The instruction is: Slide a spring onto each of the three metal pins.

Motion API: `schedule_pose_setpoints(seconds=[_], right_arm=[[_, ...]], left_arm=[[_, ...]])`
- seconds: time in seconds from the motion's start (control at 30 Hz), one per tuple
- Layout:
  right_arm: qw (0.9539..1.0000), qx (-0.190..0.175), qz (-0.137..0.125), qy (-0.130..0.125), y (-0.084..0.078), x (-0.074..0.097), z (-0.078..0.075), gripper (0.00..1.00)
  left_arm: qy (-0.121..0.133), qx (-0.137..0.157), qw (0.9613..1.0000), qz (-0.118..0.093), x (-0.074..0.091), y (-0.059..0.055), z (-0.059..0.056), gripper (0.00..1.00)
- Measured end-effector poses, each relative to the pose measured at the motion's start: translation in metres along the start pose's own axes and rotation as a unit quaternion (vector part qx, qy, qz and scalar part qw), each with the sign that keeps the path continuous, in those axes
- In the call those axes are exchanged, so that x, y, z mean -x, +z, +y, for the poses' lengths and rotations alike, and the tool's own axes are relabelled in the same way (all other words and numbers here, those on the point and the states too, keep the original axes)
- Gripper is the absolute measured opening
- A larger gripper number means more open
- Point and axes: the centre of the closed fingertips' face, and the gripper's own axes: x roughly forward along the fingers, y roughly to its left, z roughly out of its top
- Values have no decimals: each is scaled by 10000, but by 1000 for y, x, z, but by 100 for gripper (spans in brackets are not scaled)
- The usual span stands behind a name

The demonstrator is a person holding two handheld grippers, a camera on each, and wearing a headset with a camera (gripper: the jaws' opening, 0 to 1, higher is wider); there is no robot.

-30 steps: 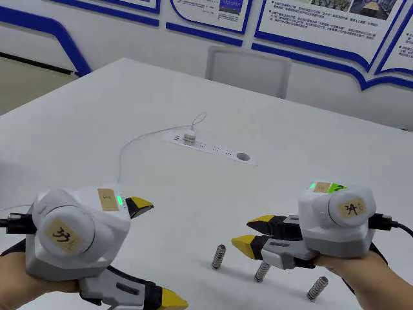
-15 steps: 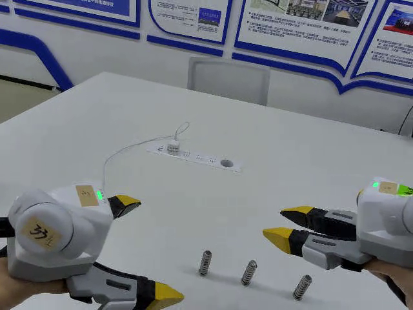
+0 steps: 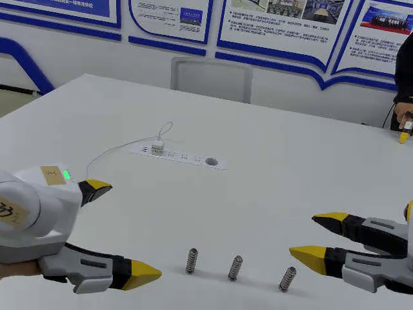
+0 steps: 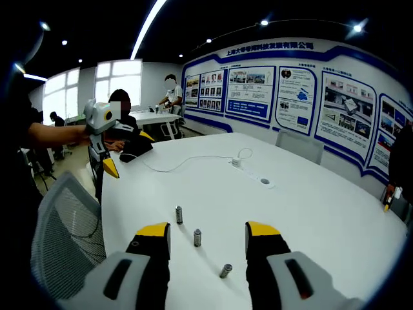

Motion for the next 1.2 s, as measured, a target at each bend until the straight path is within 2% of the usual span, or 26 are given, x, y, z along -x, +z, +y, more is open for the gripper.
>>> schedule_pose_setpoints(seconds=[0.27,0.43,0.67,0.8,1.07,1.2], right_arm=[[9980,-408,-141,-456,-17,21,-21,51],[9969,-514,-130,-578,-25,24,-21,52],[9949,-745,-189,-649,-35,24,-16,56],[9933,-885,-206,-718,-37,25,-17,61],[9920,-990,-293,-723,-36,25,-16,62],[9901,-1168,-357,-697,-37,23,-13,64]], left_arm=[[-87,84,9999,-32,-3,-1,-8,100],[-128,133,9998,13,-6,-4,-12,100],[-154,341,9992,-160,-6,1,-17,100],[-150,373,9991,-127,-6,-2,-17,100],[-131,388,9991,-90,-3,-6,-17,100],[-128,349,9993,-63,-1,-7,-18,100]])
